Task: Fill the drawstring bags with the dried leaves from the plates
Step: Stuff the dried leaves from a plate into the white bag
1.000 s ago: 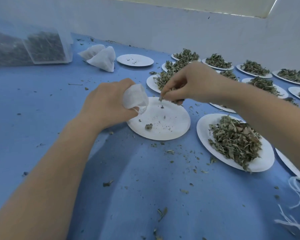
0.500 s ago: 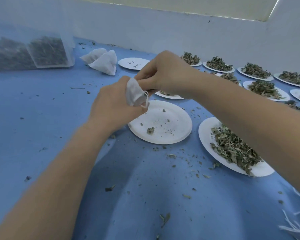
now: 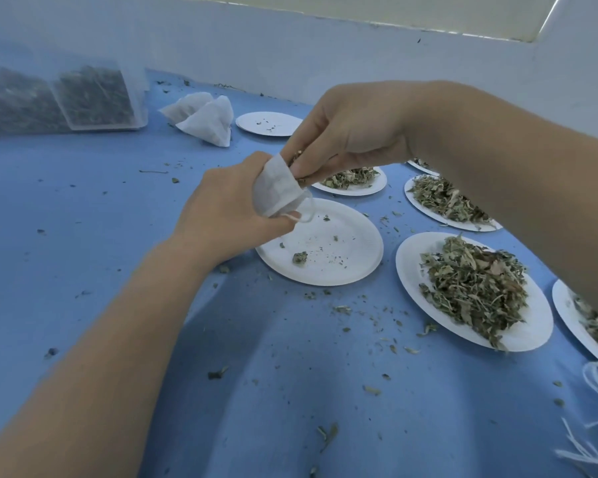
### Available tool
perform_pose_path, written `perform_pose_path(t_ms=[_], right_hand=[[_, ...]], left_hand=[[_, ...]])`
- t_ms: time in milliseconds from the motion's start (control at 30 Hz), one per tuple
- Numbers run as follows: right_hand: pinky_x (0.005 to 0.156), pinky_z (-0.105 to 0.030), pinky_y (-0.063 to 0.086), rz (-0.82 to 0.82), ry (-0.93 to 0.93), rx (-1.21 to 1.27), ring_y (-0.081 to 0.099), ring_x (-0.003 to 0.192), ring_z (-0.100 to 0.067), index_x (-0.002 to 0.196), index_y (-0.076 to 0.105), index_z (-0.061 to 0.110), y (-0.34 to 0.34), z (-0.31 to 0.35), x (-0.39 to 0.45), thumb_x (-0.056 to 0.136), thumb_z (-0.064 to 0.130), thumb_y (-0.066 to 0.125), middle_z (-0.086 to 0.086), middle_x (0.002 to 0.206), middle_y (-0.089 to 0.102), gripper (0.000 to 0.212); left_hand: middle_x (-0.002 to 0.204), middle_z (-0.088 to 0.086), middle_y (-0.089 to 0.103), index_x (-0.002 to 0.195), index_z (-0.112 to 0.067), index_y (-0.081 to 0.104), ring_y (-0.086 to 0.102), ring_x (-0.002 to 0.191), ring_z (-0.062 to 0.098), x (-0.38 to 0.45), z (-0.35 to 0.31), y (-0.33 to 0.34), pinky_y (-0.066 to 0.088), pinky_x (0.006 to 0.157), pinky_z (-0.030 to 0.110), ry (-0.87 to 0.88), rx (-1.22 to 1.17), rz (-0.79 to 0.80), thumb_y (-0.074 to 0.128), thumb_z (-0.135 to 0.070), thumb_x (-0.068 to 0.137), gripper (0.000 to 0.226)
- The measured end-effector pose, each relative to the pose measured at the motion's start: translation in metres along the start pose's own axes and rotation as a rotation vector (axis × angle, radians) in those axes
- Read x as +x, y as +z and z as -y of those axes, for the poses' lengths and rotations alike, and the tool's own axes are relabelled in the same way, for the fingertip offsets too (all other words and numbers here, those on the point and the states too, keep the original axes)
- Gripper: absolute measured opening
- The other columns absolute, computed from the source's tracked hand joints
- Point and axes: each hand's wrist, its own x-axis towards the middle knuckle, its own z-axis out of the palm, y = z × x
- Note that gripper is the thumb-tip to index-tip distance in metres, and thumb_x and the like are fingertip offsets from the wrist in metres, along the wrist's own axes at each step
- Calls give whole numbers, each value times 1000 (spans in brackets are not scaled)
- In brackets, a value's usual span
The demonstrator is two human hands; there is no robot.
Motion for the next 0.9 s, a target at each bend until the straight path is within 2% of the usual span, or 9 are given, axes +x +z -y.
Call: perform_pose_path(t_ms=[133,233,367,500,533,600,700,800,900], right_hand=[[69,-20,56,-27,18,118,71,86,-19,87,70,-4,0,-1,0,79,-12,62,-14,92,73,13],[69,-21,56,-93,26,187,71,84,-18,83,71,-3,4,-4,1,76,-12,65,-12,87,74,13],[61,-9,50,-193,-89,4,68,68,-3,91,74,2,16,-11,-4,76,-2,73,-4,82,74,16],[45,0,35,-171,-219,-201,49,40,5,96,73,5,21,-10,-15,84,9,69,16,48,55,13],[48,0,36,-159,-222,-216,52,44,6,99,72,6,20,-8,-16,85,11,68,15,51,58,15],[61,-2,44,-106,-206,-230,65,67,6,106,71,8,16,-3,-18,87,11,65,11,77,72,20],[76,-10,50,35,-135,-175,67,94,-5,113,66,2,9,4,-19,92,4,55,-3,105,72,24],[77,-13,52,99,-83,-112,68,94,-10,116,62,-3,4,9,-19,93,-6,48,-9,106,71,27],[72,-12,52,9,-132,-186,70,85,-9,113,65,-1,5,9,-17,86,-7,59,-10,100,72,28]], left_hand=[[77,-16,50,100,-36,43,47,83,17,1,0,1,36,66,30,52,54,20,64,-48,60,47],[73,-19,48,96,-38,38,46,77,13,1,0,3,33,56,22,60,40,15,64,-49,59,47],[72,-19,50,88,-38,40,47,70,-4,1,-2,3,33,54,10,17,-31,-37,65,-53,60,40],[67,-17,55,75,-33,47,50,68,-10,-1,-9,2,34,52,4,-13,-169,-111,67,-56,61,33],[67,-17,56,76,-33,49,50,67,-10,-1,-11,1,34,51,4,-22,-200,-119,65,-55,60,32],[68,-19,57,78,-36,50,50,67,-13,-2,-13,0,34,52,3,-39,-250,-120,64,-55,59,30],[69,-20,57,78,-42,49,49,69,-17,-2,-13,-2,34,54,2,-50,-267,-105,66,-59,55,33],[65,-29,56,75,-43,48,48,68,-18,-2,-13,-2,34,53,1,-46,-270,-93,66,-60,53,33],[63,-37,52,69,-46,46,48,67,-18,-2,-13,-3,32,53,-1,-30,-268,-110,66,-60,53,29]])
